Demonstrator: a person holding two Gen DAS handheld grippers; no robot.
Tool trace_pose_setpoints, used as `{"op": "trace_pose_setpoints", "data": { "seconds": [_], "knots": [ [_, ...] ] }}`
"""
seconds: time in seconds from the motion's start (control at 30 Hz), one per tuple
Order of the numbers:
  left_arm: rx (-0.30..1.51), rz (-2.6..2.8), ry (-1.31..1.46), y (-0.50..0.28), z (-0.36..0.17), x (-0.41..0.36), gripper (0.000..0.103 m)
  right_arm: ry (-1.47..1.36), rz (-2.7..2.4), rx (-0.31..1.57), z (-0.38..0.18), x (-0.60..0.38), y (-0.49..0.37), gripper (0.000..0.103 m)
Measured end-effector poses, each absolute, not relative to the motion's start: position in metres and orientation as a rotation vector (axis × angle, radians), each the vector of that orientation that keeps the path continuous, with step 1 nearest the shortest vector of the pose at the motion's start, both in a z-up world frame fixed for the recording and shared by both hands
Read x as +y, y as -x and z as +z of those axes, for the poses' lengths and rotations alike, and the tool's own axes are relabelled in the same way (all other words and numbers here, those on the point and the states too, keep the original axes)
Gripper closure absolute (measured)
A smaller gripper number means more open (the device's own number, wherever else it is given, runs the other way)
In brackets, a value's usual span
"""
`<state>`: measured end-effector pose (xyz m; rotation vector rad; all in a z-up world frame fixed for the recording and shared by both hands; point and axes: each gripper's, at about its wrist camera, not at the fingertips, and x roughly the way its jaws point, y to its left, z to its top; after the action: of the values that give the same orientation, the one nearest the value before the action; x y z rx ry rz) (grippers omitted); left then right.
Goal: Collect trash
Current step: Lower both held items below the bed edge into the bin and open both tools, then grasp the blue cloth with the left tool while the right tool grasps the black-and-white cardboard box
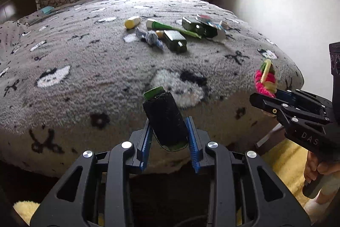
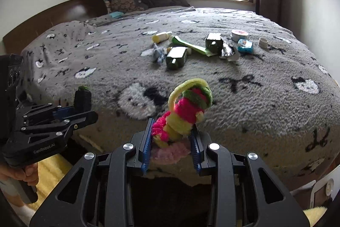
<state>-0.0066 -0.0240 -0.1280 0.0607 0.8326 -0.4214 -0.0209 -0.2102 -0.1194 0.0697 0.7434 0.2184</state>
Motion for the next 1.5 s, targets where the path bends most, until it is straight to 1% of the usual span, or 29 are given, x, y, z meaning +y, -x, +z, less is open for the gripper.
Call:
{"op": "trace_pose_setpoints", "data": {
  "seconds": [0.27, 0.5, 0.63, 0.8, 0.83, 0.87, 0.9, 0.93, 0.97, 1.1, 1.2, 1.23, 1.27, 1.37, 1.47, 1.5],
  "knots": [
    [1.102, -0.472, -0.084, 0.026, -0.215, -0.034, 0.073, -0.107, 0.286, 0.96, -0.189, -0.19, 0.036, 0.071],
    [1.28, -0.498, -0.12, 0.024, -0.28, -0.047, 0.073, -0.147, 0.328, 1.151, -0.247, -0.18, 0.027, 0.071],
    [1.333, -0.505, -0.107, 0.02, -0.298, -0.044, 0.073, -0.165, 0.316, 1.226, -0.271, -0.18, 0.026, 0.071],
    [1.34, -0.519, -0.106, 0.022, -0.306, -0.043, 0.071, -0.181, 0.336, 1.262, -0.281, -0.174, 0.03, 0.068],
    [1.341, -0.519, -0.105, 0.022, -0.307, -0.042, 0.067, -0.183, 0.334, 1.266, -0.282, -0.172, 0.029, 0.065],
    [1.34, -0.518, -0.102, 0.023, -0.307, -0.042, 0.062, -0.19, 0.334, 1.268, -0.282, -0.172, 0.029, 0.057],
    [1.336, -0.515, -0.099, 0.024, -0.305, -0.044, 0.06, -0.196, 0.33, 1.265, -0.282, -0.171, 0.028, 0.051],
    [1.334, -0.51, -0.096, 0.025, -0.303, -0.045, 0.056, -0.201, 0.32, 1.261, -0.281, -0.17, 0.027, 0.041],
    [1.333, -0.505, -0.091, 0.025, -0.3, -0.044, 0.053, -0.203, 0.313, 1.259, -0.277, -0.176, 0.021, 0.041],
    [1.319, -0.489, -0.081, 0.022, -0.289, -0.038, 0.045, -0.205, 0.283, 1.225, -0.264, -0.187, 0.019, 0.041],
    [1.271, -0.491, -0.058, 0.02, -0.27, -0.033, 0.032, -0.192, 0.256, 1.165, -0.242, -0.199, 0.022, 0.039],
    [1.238, -0.492, -0.051, 0.02, -0.261, -0.031, 0.024, -0.189, 0.247, 1.135, -0.233, -0.203, 0.023, 0.034],
    [1.203, -0.488, -0.052, 0.021, -0.252, -0.03, 0.019, -0.187, 0.237, 1.098, -0.222, -0.206, 0.024, 0.031],
    [1.087, -0.464, -0.061, 0.022, -0.219, -0.027, 0.011, -0.168, 0.201, 0.998, -0.192, -0.219, 0.023, 0.021],
    [1.018, -0.455, -0.055, 0.017, -0.19, -0.023, 0.01, -0.148, 0.171, 0.909, -0.161, -0.231, 0.02, 0.015],
    [0.998, -0.451, -0.057, 0.013, -0.182, -0.023, 0.01, -0.14, 0.162, 0.882, -0.153, -0.236, 0.016, 0.014]
  ]
}}
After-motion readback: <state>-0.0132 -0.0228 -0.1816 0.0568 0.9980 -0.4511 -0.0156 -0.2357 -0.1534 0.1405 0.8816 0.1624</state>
